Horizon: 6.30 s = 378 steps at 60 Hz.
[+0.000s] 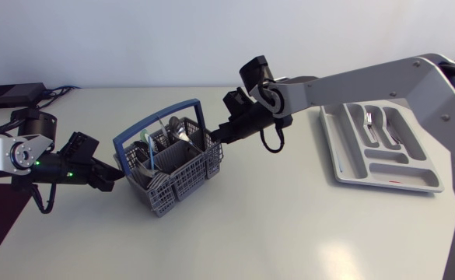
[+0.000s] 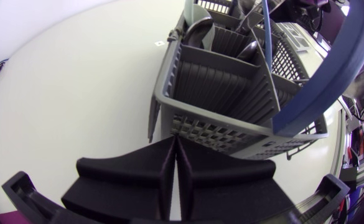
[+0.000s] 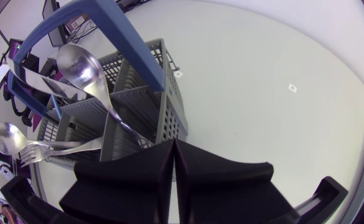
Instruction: Sort the cutlery from the basket into the organizer compartments.
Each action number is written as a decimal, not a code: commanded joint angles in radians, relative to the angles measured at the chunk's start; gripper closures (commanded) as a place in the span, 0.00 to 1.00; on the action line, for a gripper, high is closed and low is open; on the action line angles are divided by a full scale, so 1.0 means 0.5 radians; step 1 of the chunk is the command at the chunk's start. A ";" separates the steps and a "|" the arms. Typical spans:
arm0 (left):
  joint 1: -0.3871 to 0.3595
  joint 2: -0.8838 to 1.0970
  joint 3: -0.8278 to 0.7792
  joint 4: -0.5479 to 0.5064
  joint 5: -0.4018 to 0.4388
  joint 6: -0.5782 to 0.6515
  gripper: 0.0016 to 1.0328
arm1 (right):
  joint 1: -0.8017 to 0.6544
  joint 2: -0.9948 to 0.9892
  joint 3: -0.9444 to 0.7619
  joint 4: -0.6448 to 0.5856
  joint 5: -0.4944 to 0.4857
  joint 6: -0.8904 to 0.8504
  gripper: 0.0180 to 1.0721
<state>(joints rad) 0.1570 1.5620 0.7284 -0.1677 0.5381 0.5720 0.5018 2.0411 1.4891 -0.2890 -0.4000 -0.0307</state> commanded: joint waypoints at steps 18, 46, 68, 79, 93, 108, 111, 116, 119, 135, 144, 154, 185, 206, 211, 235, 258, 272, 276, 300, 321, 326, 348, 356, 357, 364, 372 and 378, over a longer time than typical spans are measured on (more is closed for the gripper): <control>-0.323 0.183 0.209 0.075 0.025 -0.184 0.97 | -0.019 -0.379 -0.502 -0.030 -0.062 -0.110 0.94; -0.756 0.484 0.629 0.075 -0.162 -0.377 0.97 | -0.227 -0.652 -0.834 0.035 -0.041 -0.156 0.94; -0.725 0.619 0.780 0.065 -0.229 -0.414 0.92 | -0.347 -0.603 -0.877 0.099 0.015 -0.159 0.92; -0.569 0.435 0.666 0.022 -0.226 -0.399 0.75 | -0.375 -0.793 -0.990 0.096 0.226 -0.187 0.50; -0.464 -0.016 0.405 -0.076 -0.229 -0.285 0.61 | -0.283 -1.217 -1.030 -0.063 0.407 -0.187 0.39; -0.449 -0.455 0.215 -0.220 -0.229 -0.239 0.60 | -0.105 -1.493 -0.975 -0.284 0.472 -0.159 0.39; -0.455 -0.565 0.181 -0.263 -0.220 -0.236 0.59 | -0.068 -1.530 -0.972 -0.306 0.481 -0.153 0.39; -0.498 -0.725 0.120 -0.303 -0.202 -0.233 0.59 | -0.019 -1.576 -0.975 -0.333 0.505 -0.150 0.39; -0.559 -0.823 0.068 -0.312 -0.193 -0.233 0.59 | 0.006 -1.597 -0.981 -0.349 0.505 -0.141 0.39; -0.768 -0.927 -0.009 -0.364 -0.214 -0.254 0.59 | 0.254 -1.637 -0.932 -0.413 0.548 -0.067 0.36; -0.897 -0.857 -0.003 -0.337 -0.291 -0.260 0.59 | 0.408 -1.576 -0.855 -0.422 0.610 -0.040 0.36; -1.020 -0.731 0.025 -0.245 -0.407 -0.282 0.59 | 0.503 -1.468 -0.772 -0.438 0.610 0.006 0.35; -1.047 -0.805 -0.033 -0.131 -0.527 -0.282 0.58 | 0.690 -0.938 -0.300 -0.563 0.610 0.138 0.31; -0.839 -1.013 -0.202 -0.192 -0.395 -0.083 0.51 | 0.834 -0.622 0.059 -0.757 0.739 0.285 0.31; -0.796 -1.028 -0.227 -0.189 -0.367 -0.061 0.50 | 0.874 -0.554 0.136 -0.803 0.766 0.298 0.31; -0.725 -1.139 -0.322 -0.186 -0.291 -0.006 0.50 | 0.948 -0.256 0.424 -0.892 1.039 0.402 0.53; -0.756 -1.142 -0.322 -0.159 -0.288 -0.012 0.50 | 0.941 -0.266 0.394 -0.898 1.144 0.368 0.90; -0.786 -1.133 -0.309 -0.152 -0.291 -0.027 0.50 | 0.874 -0.413 0.311 -0.916 1.140 0.325 0.93; -0.805 -1.130 -0.294 -0.156 -0.297 -0.033 0.50 | 0.849 -0.459 0.280 -0.916 1.116 0.310 0.93; -0.943 -1.007 -0.171 -0.079 -0.297 -0.089 0.47 | 0.665 -0.870 0.228 -0.941 0.797 0.215 0.93; -1.026 -0.903 0.034 -0.082 -0.027 -0.141 0.34 | 0.543 -1.161 0.219 -1.073 0.263 0.000 0.93; -1.001 -0.860 0.074 -0.097 0.108 -0.141 0.33 | 0.524 -1.220 0.176 -1.082 0.100 -0.064 0.93; -0.875 -0.780 0.172 -0.315 0.593 -0.030 0.33 | 0.503 -1.339 0.068 -1.198 -0.384 -0.276 0.93; -0.857 -0.749 0.209 -0.499 0.783 0.092 0.34 | 0.451 -1.358 0.084 -1.208 -0.562 -0.279 0.93; -0.860 -0.743 0.215 -0.533 0.795 0.123 0.34 | 0.438 -1.358 0.087 -1.208 -0.587 -0.279 0.93; -0.878 -0.719 0.255 -0.696 0.909 0.243 0.37 | 0.432 -1.370 0.081 -1.205 -0.642 -0.279 0.93; -0.878 -0.725 0.301 -0.855 1.013 0.359 0.43 | 0.423 -1.382 0.087 -1.205 -0.725 -0.279 0.93; -0.928 -0.725 0.310 -0.935 1.038 0.424 0.50 | 0.423 -1.388 0.087 -1.211 -0.771 -0.279 0.93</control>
<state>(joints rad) -0.2913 1.1877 0.8543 -0.6067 1.0264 0.7353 0.7177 1.3689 1.5360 -0.8875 -0.7624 -0.1616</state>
